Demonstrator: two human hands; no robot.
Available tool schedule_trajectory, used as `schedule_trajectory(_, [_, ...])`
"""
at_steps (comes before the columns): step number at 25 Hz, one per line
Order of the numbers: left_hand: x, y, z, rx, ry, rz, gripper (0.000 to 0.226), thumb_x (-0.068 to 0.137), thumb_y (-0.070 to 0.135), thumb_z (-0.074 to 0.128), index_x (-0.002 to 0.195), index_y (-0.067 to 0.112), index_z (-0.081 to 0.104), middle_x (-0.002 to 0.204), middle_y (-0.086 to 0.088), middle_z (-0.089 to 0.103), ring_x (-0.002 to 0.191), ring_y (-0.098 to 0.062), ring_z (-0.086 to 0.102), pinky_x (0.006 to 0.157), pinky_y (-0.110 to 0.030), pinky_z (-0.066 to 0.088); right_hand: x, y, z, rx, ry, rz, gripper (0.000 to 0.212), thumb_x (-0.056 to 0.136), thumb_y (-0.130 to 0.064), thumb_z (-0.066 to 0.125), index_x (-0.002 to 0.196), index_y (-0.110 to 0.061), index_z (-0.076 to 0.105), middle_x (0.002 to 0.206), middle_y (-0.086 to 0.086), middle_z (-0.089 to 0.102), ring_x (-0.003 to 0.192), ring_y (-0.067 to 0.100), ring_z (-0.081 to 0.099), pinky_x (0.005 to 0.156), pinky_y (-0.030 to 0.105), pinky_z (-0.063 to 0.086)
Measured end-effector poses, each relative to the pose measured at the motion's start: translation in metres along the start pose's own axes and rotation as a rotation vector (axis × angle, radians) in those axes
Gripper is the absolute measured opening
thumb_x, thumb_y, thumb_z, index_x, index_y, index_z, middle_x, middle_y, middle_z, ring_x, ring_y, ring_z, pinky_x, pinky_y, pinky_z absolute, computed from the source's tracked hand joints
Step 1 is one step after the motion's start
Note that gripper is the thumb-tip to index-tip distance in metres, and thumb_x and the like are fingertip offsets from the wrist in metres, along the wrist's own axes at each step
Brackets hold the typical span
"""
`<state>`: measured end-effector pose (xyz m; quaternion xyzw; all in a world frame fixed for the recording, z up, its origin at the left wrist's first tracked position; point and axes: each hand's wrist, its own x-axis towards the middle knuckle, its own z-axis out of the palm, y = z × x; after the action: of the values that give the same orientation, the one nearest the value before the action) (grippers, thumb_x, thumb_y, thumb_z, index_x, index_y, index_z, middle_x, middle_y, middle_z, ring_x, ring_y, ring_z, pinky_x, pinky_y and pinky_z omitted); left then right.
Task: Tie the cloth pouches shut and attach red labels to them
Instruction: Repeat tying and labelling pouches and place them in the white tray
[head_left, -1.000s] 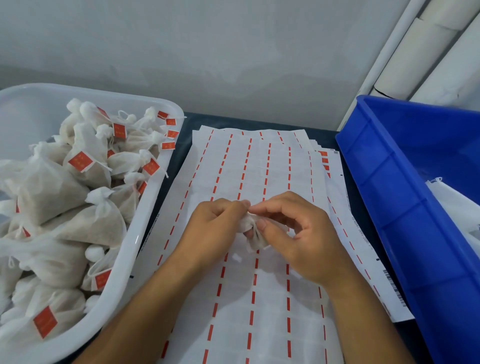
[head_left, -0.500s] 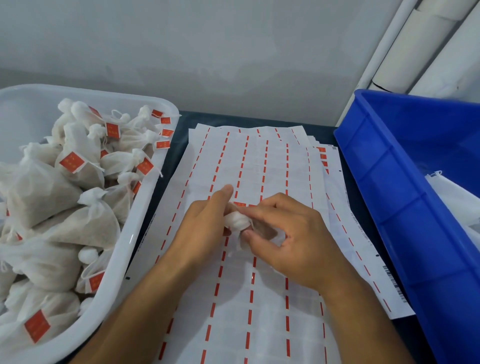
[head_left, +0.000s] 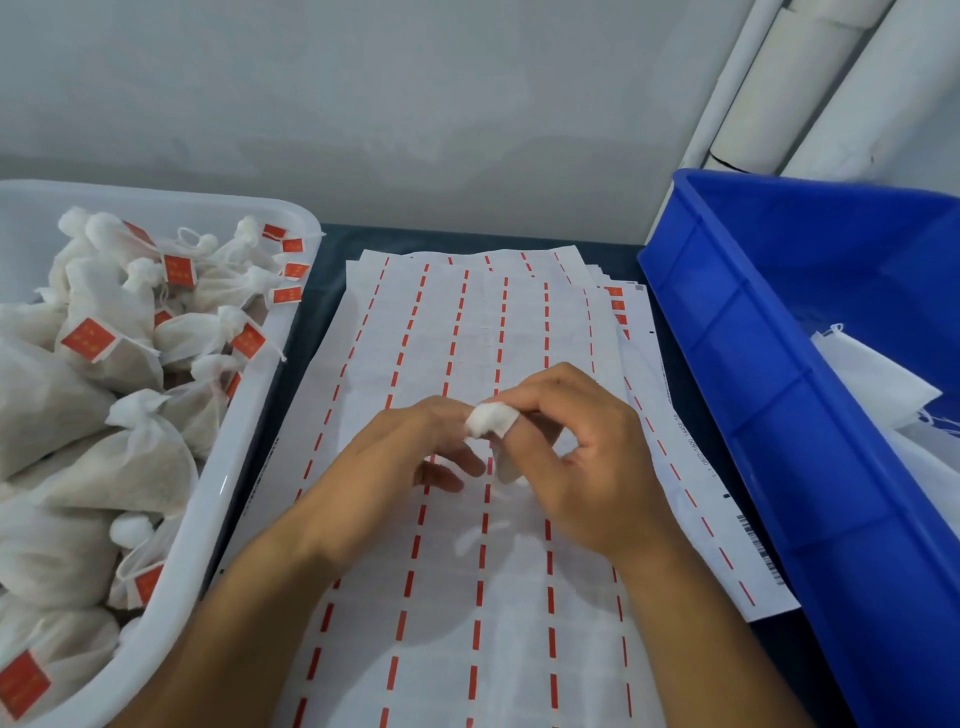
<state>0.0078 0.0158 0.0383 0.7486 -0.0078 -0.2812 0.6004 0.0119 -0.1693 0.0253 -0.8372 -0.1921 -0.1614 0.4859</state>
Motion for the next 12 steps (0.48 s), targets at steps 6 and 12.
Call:
schedule_trajectory(6, [-0.002,-0.001,0.007,-0.13,0.056,0.291,0.026,0.083,0.052,0.062,0.096,0.038,0.08,0.092,0.008,0.074,0.083,-0.007,0.067,0.076,-0.02,0.056,0.001,-0.002,0.002,0.131,0.112,0.064,0.015,0.097,-0.02,0.062,0.095,-0.014,0.076,0.09,-0.007,0.068,0.087,0.019,0.066,0.07,0.02,0.052])
schedule_trajectory(12, [0.006,0.0,0.019,-0.244,0.282,0.387,0.02,0.075,0.046,0.071,0.086,0.033,0.082,0.095,0.007,0.075,0.082,-0.003,0.069,0.066,-0.01,0.052,0.001,-0.008,0.009,0.243,0.121,0.15,0.017,0.098,-0.024,0.061,0.102,-0.016,0.075,0.096,-0.01,0.071,0.097,0.017,0.069,0.075,0.018,0.054])
